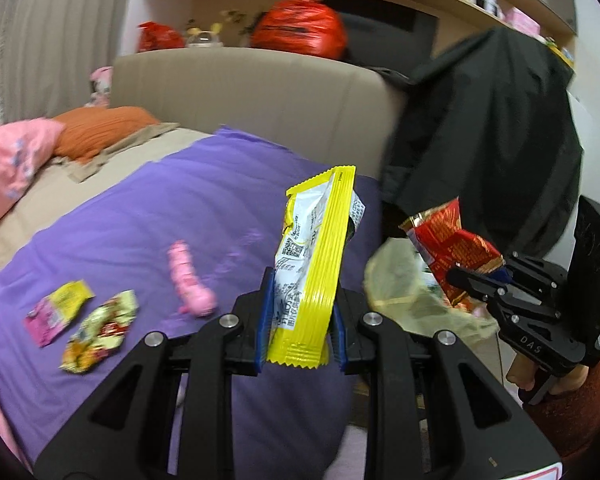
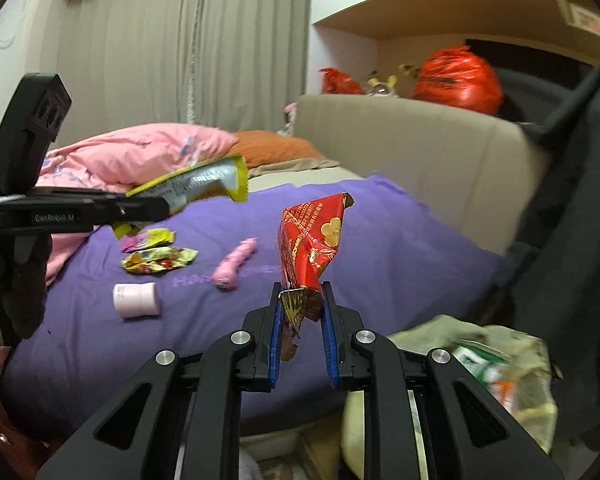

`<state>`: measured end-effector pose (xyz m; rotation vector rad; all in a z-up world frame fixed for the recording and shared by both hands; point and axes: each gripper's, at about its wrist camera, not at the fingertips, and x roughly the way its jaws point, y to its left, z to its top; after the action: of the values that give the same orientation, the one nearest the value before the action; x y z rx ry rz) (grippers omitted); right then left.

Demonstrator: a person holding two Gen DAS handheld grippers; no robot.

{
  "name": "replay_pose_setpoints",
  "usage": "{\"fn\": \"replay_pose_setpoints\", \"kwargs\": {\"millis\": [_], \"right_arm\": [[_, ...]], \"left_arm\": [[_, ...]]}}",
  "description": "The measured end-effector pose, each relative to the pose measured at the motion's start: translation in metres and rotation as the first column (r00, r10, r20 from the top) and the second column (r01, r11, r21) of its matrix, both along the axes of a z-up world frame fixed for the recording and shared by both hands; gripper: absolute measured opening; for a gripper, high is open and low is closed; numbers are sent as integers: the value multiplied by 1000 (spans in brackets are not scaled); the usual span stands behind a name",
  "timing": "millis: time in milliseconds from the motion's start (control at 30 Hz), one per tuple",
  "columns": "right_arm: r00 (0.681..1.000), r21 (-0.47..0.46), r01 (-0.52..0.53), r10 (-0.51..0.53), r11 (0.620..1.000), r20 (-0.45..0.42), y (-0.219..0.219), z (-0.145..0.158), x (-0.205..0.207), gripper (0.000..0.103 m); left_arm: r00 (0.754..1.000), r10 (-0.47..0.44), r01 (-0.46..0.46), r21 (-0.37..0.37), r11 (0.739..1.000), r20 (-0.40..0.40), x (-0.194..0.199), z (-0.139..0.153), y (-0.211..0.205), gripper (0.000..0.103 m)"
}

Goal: Collect trash
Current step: 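Carry both wrappers to the yellow trash bag and open both grippers inside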

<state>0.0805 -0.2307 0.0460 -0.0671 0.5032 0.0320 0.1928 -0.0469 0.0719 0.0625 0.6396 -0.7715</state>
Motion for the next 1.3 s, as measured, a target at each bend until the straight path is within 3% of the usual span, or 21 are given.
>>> {"fn": "replay_pose_setpoints", "kwargs": {"millis": [233, 467, 633, 767, 800, 900, 1000, 1300], "right_arm": [[990, -15, 137, -137, 990, 16, -64, 3, -50, 18], [954, -3, 300, -300, 954, 25, -137, 4, -106, 18], [937, 16, 348, -348, 937, -2, -170, -4, -122, 18], [938, 33, 345, -344, 938, -36, -189, -16, -114, 18], [938, 41, 344, -342, 938, -47, -192, -20, -110, 18], [939, 72, 340, -333, 938, -89, -204, -35, -96, 18], [939, 95, 334, -322, 938, -124, -212, -49, -81, 18], [933, 103, 334, -312, 937, -180, -215, -73, -59, 18]], "left_arm": [[989, -145, 145, 26, 989, -4, -23, -3, -83, 23], [956, -294, 293, 106, 950, -6, -48, -23, -166, 23], [901, -424, 433, 189, 881, -89, -56, -56, -224, 23], [835, -504, 547, 233, 804, -219, -55, -87, -270, 23], [829, -511, 557, 249, 792, -229, -56, -93, -277, 23], [846, -490, 533, 312, 787, -211, -51, -108, -294, 23], [861, -459, 508, 309, 804, -220, -40, -118, -303, 22], [871, -443, 490, 307, 816, -213, -29, -130, -307, 21]]}}
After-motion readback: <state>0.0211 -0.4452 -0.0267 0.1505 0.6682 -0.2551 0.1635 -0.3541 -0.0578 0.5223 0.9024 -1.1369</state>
